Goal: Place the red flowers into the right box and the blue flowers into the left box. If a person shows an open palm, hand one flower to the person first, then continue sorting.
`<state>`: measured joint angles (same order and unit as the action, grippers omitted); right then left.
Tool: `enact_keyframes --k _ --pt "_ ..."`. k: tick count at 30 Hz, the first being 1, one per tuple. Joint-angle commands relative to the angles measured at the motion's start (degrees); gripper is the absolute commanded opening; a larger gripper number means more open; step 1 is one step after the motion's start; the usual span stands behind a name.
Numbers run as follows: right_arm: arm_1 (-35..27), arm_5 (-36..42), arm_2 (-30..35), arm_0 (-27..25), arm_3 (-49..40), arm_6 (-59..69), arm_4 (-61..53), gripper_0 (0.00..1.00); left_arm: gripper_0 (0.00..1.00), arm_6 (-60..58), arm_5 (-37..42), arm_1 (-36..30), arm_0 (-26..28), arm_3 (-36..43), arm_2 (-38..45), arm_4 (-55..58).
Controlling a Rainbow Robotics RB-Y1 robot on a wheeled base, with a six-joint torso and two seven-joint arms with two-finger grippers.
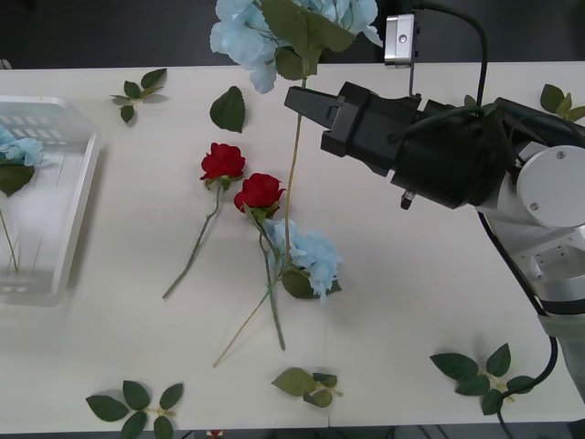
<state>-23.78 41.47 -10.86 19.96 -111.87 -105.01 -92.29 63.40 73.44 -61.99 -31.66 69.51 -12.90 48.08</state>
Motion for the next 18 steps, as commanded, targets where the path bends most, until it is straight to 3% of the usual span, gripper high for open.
enact_keyframes --k 1,9,18 --pt "-3.47 -1.22 0.75 2.72 -1.06 1.56 -3.69 0.0 0.89 7.44 2.94 -1.38 2.92 10.03 8.86 6.32" --pt "-3.73 -2.1 0.22 3.6 -0.98 2.0 -3.69 0.0 0.89 24.05 3.29 2.4 4.42 20.49 11.23 25.66" --pt "-2.33 -11.85 -4.87 4.74 -0.98 1.3 -3.69 0.0 0.89 50.07 3.2 10.57 3.54 18.03 10.7 50.45"
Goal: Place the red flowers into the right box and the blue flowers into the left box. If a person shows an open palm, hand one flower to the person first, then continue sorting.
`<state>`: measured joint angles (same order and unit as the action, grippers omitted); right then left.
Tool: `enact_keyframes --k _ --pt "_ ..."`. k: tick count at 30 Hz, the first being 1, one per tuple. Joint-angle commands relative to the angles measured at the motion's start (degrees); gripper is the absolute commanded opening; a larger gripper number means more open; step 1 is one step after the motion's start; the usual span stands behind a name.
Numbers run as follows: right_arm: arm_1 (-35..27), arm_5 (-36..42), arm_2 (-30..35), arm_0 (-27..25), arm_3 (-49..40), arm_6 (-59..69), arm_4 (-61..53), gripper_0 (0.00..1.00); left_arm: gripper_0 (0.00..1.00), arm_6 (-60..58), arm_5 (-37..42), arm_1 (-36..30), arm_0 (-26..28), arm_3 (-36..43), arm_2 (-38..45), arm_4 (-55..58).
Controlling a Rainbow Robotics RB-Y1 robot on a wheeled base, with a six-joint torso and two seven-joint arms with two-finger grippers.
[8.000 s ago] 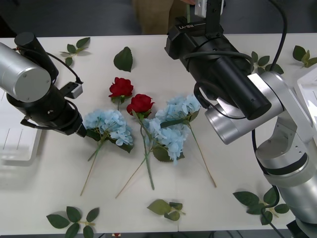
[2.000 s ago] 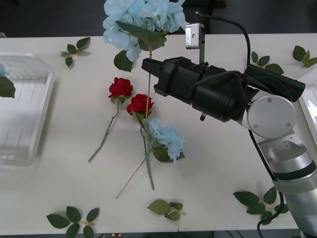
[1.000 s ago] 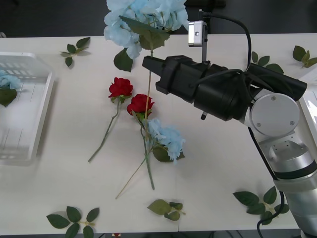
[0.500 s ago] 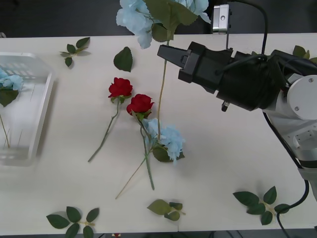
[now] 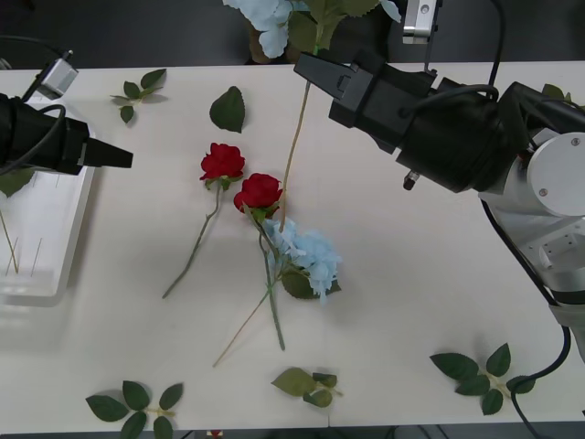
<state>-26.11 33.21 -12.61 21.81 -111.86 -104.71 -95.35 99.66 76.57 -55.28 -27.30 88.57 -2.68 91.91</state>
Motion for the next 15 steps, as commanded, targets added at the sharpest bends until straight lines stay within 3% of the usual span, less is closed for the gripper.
enact_keyframes --k 1,15 --pt "0.18 -4.47 -3.56 2.98 -0.99 1.0 -0.63 0.0 0.89 15.48 0.07 4.74 -1.0 -1.2 0.22 8.11" --pt "2.11 -6.76 -5.32 2.98 -0.99 1.17 -0.63 0.0 0.89 34.82 -5.73 19.69 -10.67 -10.61 -11.03 25.07"
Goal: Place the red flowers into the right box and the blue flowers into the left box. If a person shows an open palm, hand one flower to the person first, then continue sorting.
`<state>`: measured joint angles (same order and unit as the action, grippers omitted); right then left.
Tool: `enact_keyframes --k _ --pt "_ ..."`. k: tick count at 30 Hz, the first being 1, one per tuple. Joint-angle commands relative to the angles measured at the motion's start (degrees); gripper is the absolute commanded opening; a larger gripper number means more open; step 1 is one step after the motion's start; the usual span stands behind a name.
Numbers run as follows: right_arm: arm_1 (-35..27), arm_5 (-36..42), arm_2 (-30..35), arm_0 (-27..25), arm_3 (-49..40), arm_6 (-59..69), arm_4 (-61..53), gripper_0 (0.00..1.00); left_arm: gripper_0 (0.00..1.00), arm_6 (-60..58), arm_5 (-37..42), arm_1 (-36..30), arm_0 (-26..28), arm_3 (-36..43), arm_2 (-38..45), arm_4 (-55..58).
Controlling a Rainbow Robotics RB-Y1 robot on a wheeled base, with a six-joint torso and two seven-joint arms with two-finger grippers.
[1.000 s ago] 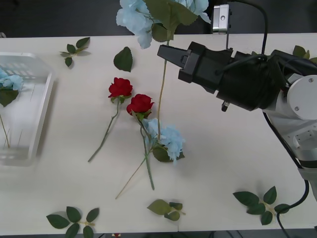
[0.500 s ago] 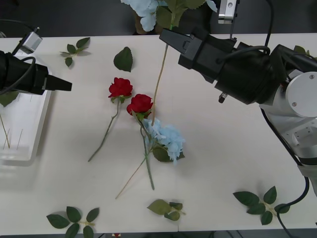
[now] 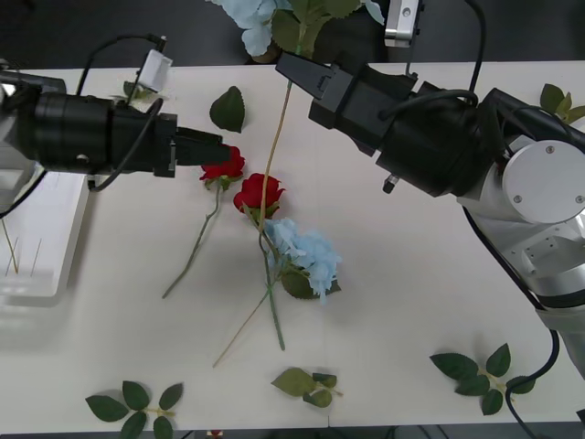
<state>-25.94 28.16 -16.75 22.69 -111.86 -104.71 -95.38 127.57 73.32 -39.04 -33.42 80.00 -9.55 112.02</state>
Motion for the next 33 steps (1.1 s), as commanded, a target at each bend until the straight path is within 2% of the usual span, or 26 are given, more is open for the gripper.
enact_keyframes --k 1,16,22,25,33 --pt "2.03 -2.06 -1.36 2.18 -0.99 1.18 -0.6 0.0 0.89 6.9 -2.57 3.89 -4.82 -2.39 -4.69 5.93" --pt "2.12 -3.47 -1.97 2.18 -0.99 1.26 -0.6 0.0 0.89 6.11 -0.55 5.65 -5.08 -2.66 -6.01 17.27" --pt "2.12 -3.47 -1.97 2.09 -0.91 1.26 -0.6 0.0 0.88 8.75 0.15 4.85 -4.2 -5.29 -5.13 15.86" --pt "2.12 -3.47 -1.97 2.18 -0.73 1.18 -0.6 0.0 0.89 9.45 4.02 4.68 -4.2 -8.46 -4.78 17.1" --pt "2.03 -3.47 -1.97 2.09 -0.73 1.26 -0.6 0.0 0.89 9.45 5.16 5.12 -4.64 -7.58 -5.4 17.8"
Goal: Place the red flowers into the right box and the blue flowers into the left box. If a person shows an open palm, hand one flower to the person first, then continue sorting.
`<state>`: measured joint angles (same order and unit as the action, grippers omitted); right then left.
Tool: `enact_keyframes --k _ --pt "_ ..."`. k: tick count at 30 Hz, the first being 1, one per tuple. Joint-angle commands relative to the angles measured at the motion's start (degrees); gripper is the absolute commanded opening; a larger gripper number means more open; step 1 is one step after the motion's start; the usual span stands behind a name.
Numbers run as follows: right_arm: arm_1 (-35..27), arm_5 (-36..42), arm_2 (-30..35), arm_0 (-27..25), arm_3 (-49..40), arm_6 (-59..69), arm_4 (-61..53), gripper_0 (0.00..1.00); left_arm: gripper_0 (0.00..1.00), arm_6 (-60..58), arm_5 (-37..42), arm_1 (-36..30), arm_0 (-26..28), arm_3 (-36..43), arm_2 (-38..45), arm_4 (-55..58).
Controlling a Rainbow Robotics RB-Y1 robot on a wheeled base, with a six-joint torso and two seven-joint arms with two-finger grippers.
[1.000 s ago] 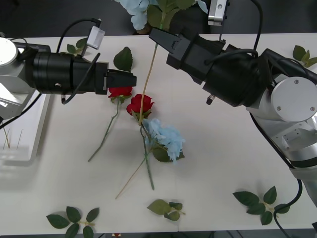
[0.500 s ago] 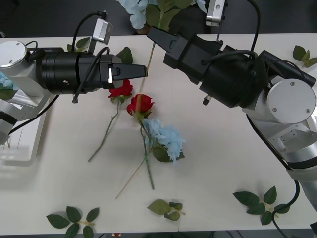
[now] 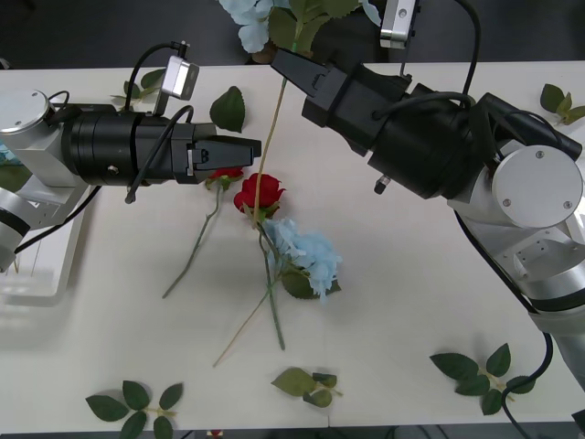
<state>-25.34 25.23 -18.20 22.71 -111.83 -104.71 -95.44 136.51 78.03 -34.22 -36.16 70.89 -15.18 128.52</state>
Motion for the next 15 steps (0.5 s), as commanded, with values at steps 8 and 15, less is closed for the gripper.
enact_keyframes --k 8,15 --pt "1.52 -0.54 -0.52 2.08 -0.76 1.26 -0.54 0.0 0.88 0.86 -4.99 0.56 -2.25 4.69 -5.65 6.13" --pt "1.52 -0.63 -0.52 2.08 -0.76 1.26 -0.54 0.0 0.89 1.03 -11.76 1.0 -2.33 7.95 -10.13 6.22"
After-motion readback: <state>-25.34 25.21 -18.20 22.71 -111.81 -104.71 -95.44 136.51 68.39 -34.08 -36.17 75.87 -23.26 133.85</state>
